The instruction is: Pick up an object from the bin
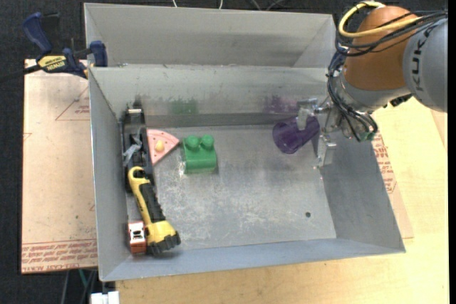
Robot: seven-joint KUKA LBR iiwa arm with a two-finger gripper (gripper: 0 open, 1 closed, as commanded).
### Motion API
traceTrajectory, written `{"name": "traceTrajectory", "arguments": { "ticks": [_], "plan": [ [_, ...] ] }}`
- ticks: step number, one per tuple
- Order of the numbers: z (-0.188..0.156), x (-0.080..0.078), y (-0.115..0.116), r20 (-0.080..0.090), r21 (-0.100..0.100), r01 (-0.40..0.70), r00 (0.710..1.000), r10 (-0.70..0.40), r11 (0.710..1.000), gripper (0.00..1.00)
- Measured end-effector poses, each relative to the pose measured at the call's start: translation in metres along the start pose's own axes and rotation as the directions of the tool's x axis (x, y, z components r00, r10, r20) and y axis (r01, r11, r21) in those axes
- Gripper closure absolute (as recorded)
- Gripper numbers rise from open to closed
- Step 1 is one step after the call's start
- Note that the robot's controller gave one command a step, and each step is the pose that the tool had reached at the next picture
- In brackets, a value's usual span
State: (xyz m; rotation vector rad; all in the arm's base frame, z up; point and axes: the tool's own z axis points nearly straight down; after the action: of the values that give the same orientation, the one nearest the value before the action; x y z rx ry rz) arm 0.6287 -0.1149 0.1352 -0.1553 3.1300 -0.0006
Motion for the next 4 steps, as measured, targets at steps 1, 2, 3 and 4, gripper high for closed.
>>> {"name": "traceTrajectory", "arguments": {
  "ticks": [1, 2, 3, 4],
  "plan": [
    [0.007, -0.019, 0.006, 0.005, 0.002, 0.034, 0.999, -0.034, 0.999, 0.0],
    [0.018, -0.022, 0.029, 0.0, -0.002, -0.028, 1.0, 0.028, 1.0, 0.0],
    [0.065, -0.019, 0.022, 0.008, 0.003, 0.179, 0.984, -0.179, 0.984, 0.0],
    [0.065, -0.027, -0.015, 0.008, 0.0, 0.069, 0.998, -0.069, 0.998, 1.0]
  ]
}}
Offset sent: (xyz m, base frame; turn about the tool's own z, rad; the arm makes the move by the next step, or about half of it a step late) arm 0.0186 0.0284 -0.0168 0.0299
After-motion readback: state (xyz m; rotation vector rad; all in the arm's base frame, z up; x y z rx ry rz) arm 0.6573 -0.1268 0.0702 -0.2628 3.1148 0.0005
